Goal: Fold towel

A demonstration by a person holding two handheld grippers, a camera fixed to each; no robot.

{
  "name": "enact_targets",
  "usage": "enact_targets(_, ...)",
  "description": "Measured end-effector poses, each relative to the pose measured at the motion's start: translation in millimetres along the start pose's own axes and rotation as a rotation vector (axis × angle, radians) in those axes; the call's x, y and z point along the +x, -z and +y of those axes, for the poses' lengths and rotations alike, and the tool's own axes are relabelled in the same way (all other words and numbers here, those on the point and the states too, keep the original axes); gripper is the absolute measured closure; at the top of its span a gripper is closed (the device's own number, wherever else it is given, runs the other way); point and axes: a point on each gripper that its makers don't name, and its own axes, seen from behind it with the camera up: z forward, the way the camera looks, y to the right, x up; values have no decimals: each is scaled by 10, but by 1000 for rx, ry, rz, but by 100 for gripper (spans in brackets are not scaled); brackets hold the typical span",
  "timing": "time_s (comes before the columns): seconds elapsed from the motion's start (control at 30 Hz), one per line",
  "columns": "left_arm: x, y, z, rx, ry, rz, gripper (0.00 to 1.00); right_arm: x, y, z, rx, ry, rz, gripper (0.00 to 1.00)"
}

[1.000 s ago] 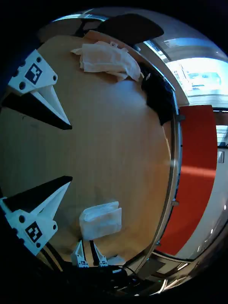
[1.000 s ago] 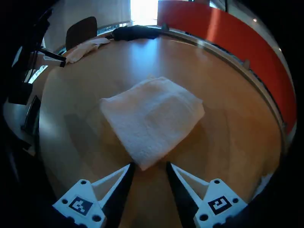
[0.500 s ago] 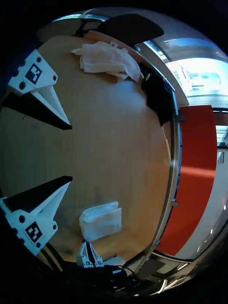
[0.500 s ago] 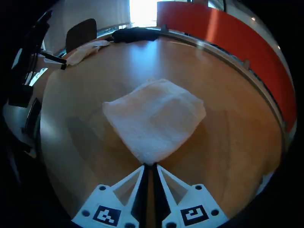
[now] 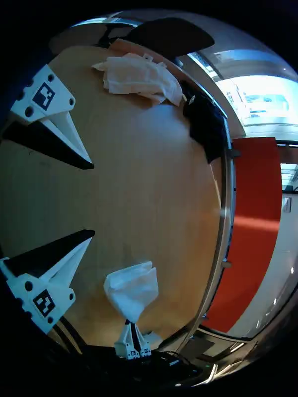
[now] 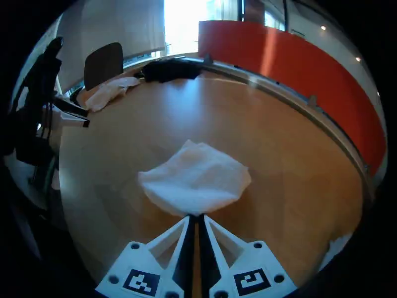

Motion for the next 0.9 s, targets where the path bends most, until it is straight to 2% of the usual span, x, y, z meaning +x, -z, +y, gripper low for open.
enact_targets(0.3,83,50,53,-12,-4,24,10,766,347,88,-16,49,117,95)
enact_targets(0.5,155,80,105,-22,-7,39,10,1161,627,158,-28,64,180,95)
enact_targets(0.7,211,105,157,-31,-16,49,10,1305,861,293,-53,58,208,95)
enact_targets(0.9,235,107,216,-42,-24,53,10,1307,1066,494,-82,27,225,95)
